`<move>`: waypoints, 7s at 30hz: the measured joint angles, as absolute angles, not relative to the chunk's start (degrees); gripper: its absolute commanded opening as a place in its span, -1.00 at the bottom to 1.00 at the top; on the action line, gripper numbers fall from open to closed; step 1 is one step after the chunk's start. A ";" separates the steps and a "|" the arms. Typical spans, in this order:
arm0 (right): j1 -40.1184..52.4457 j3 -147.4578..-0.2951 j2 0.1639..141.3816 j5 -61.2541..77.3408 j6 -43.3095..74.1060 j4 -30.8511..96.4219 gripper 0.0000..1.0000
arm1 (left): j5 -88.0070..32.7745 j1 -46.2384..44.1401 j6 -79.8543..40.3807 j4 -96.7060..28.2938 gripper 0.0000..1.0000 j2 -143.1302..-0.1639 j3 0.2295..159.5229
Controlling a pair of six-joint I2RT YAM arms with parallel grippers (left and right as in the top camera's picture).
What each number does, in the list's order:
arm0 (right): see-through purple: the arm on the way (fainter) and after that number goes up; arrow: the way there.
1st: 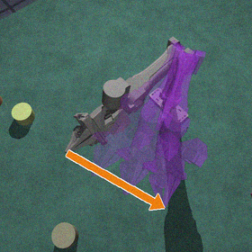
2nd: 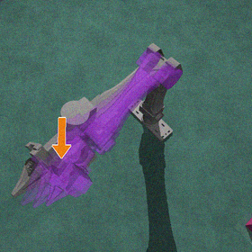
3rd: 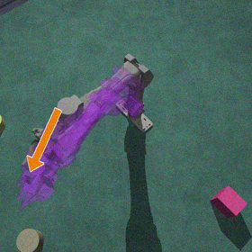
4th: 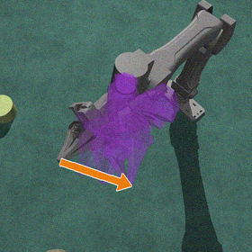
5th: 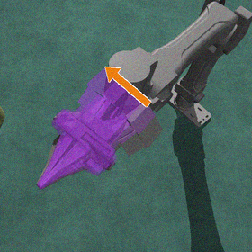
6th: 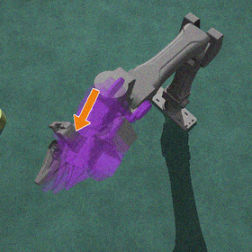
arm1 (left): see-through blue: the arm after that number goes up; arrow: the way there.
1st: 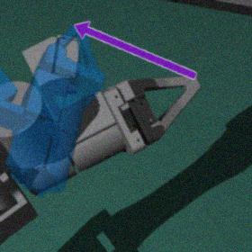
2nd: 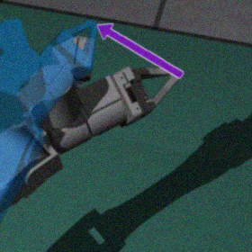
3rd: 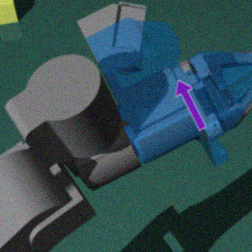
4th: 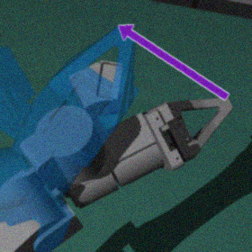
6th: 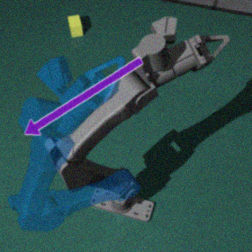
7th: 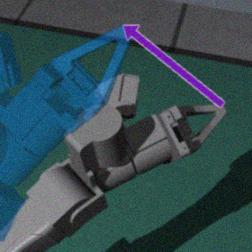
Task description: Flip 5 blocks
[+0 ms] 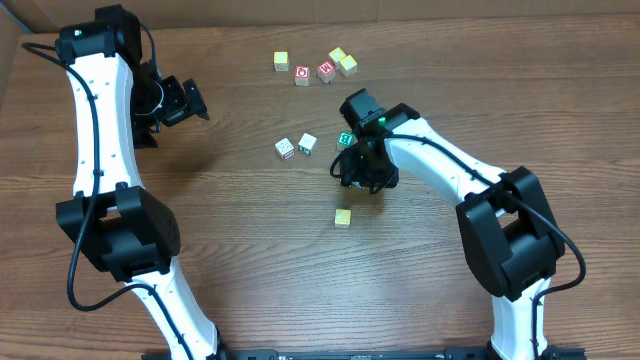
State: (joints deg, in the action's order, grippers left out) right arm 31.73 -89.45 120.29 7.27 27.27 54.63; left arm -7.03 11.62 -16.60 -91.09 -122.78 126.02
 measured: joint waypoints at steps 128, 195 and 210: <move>52.49 -71.40 108.92 7.62 49.39 61.32 -0.90 | -7.01 11.62 -16.60 -91.09 0.99 -122.78 126.02; 33.52 -70.35 108.90 7.49 44.77 52.29 -0.93 | -7.03 11.62 -16.60 -91.09 0.99 -122.78 126.02; 33.52 -70.32 108.90 10.66 43.22 48.84 -0.92 | -7.03 11.62 -16.60 -91.09 0.99 -122.78 126.02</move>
